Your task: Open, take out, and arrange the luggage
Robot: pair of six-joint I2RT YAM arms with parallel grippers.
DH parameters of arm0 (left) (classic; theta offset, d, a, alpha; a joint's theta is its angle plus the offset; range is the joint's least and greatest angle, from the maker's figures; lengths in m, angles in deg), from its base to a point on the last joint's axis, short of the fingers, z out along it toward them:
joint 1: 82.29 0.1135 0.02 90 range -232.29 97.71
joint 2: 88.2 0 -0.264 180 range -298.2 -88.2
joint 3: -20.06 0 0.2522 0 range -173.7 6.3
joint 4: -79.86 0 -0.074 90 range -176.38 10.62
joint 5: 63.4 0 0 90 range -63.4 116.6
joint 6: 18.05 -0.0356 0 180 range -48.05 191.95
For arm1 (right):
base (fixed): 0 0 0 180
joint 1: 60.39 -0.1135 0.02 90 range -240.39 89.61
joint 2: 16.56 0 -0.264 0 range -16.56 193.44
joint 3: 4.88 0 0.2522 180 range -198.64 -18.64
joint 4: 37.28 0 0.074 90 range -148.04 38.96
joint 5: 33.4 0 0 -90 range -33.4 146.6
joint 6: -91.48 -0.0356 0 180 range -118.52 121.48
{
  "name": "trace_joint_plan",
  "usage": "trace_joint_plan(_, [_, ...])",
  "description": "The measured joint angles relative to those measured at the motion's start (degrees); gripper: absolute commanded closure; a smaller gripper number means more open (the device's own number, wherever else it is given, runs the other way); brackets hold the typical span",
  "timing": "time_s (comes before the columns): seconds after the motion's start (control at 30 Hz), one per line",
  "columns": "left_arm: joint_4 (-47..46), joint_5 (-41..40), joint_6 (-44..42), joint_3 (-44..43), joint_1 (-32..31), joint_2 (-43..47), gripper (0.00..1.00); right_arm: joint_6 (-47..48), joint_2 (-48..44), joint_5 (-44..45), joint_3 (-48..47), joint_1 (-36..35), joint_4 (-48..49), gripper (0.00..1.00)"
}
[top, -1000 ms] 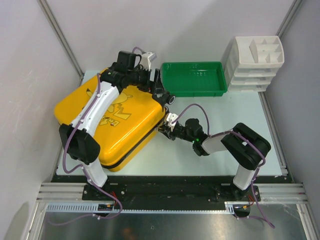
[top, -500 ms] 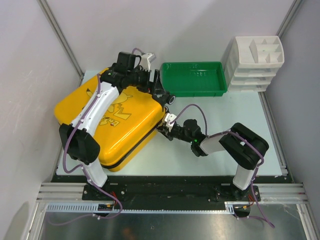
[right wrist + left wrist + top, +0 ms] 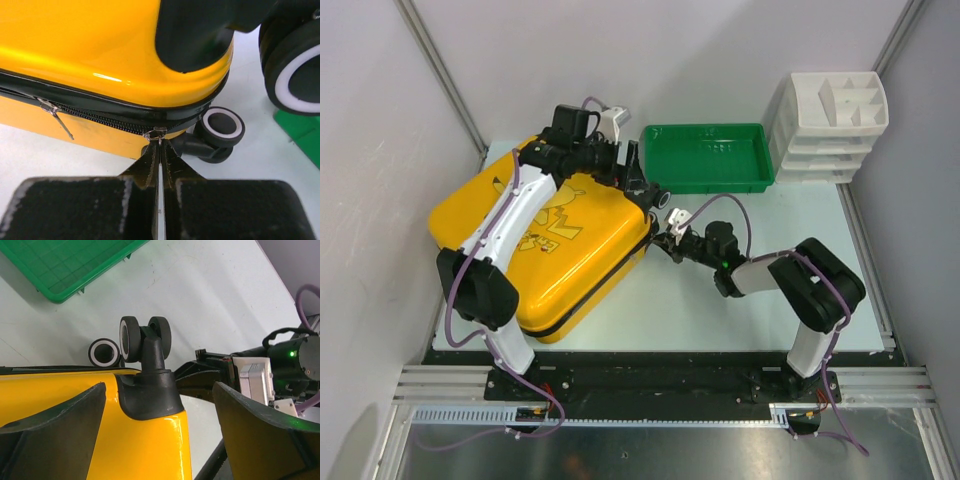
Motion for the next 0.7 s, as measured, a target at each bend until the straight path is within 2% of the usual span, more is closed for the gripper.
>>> trace_joint_plan(0.17, [0.07,1.29,-2.67,-0.39,-0.02,-0.33,0.04,1.25,0.48,-7.28,-1.77,3.06,-0.5,1.0])
trace_joint_plan(0.33, [-0.39,0.39,-6.19,-5.11,-0.7,-4.72,0.05,1.99,3.19,-12.94,-4.22,5.4,-0.44,1.0])
trace_joint_plan(0.6, [-0.46,-4.63,-12.13,-7.54,-4.46,-11.82,0.05,0.92,4.35,-16.72,-4.81,6.84,0.92,1.0])
trace_joint_plan(0.7, [-0.37,-6.14,-13.05,-7.56,-6.38,-13.31,0.1,0.33,4.81,-18.14,-5.16,7.32,1.25,1.0])
